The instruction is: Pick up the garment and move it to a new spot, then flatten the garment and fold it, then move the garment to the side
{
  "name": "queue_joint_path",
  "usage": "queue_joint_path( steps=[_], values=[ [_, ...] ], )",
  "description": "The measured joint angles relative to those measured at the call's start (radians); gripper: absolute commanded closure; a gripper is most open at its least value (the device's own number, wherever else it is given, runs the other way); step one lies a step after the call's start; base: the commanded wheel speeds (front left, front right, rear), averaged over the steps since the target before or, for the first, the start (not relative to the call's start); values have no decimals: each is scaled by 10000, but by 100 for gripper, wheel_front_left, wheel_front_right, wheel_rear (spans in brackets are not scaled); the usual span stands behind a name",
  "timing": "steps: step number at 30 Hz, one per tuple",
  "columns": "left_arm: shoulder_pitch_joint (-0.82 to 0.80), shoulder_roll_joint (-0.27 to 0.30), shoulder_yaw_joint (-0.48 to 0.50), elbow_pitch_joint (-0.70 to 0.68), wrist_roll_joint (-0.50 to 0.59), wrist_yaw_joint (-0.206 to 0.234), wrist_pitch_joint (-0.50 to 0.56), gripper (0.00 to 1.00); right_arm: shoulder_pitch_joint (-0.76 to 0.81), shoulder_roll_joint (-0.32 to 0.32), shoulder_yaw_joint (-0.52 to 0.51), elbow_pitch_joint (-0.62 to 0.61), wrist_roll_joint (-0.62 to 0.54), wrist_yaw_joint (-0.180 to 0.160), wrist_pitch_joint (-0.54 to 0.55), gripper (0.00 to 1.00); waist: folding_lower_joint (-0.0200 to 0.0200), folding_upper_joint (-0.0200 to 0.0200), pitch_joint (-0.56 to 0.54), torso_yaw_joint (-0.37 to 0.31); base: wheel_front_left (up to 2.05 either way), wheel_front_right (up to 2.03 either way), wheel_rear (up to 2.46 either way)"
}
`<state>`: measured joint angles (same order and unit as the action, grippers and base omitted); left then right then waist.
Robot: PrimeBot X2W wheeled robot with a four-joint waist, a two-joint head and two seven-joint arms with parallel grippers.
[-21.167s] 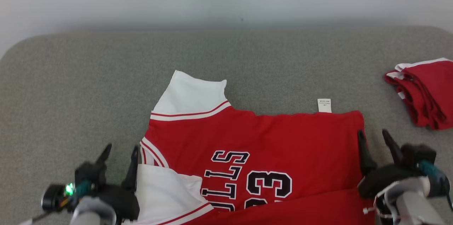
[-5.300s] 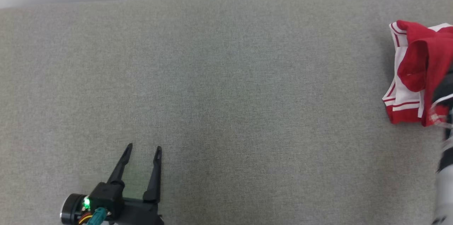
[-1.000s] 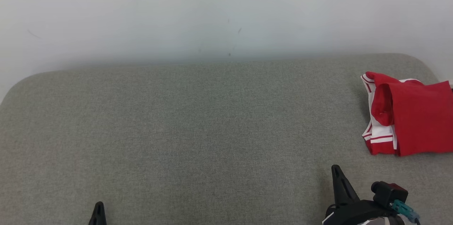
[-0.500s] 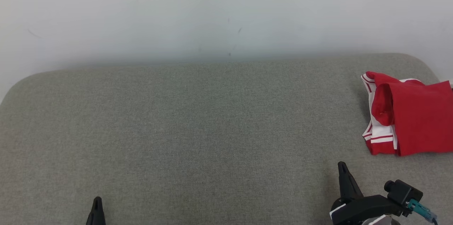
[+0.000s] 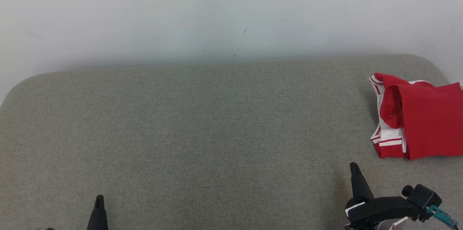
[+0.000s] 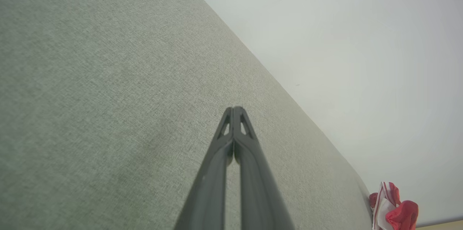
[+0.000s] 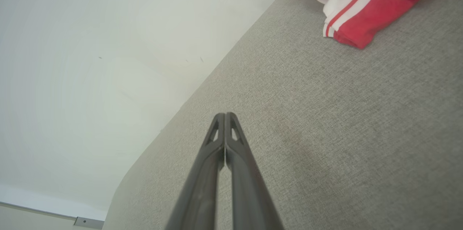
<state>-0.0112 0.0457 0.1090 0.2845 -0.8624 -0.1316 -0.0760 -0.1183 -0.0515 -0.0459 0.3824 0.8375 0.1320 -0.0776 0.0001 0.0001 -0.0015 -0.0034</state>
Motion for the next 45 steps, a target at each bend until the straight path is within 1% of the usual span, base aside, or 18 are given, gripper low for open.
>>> queue_joint_path(
  steps=[19,21,45],
  values=[
    [-306,8,8,-115,-2182,0,564,100,8,0,-201,-408,2318,0,591,100,0,0,11,8,0,0,0],
    [-317,8,12,-123,-2535,0,646,100,10,0,-234,-468,2617,0,660,100,0,0,12,9,0,0,0],
    [-579,12,19,-224,-4686,2,1212,100,19,0,-430,-865,4880,-2,1220,100,0,0,25,19,0,0,0]
  ],
)
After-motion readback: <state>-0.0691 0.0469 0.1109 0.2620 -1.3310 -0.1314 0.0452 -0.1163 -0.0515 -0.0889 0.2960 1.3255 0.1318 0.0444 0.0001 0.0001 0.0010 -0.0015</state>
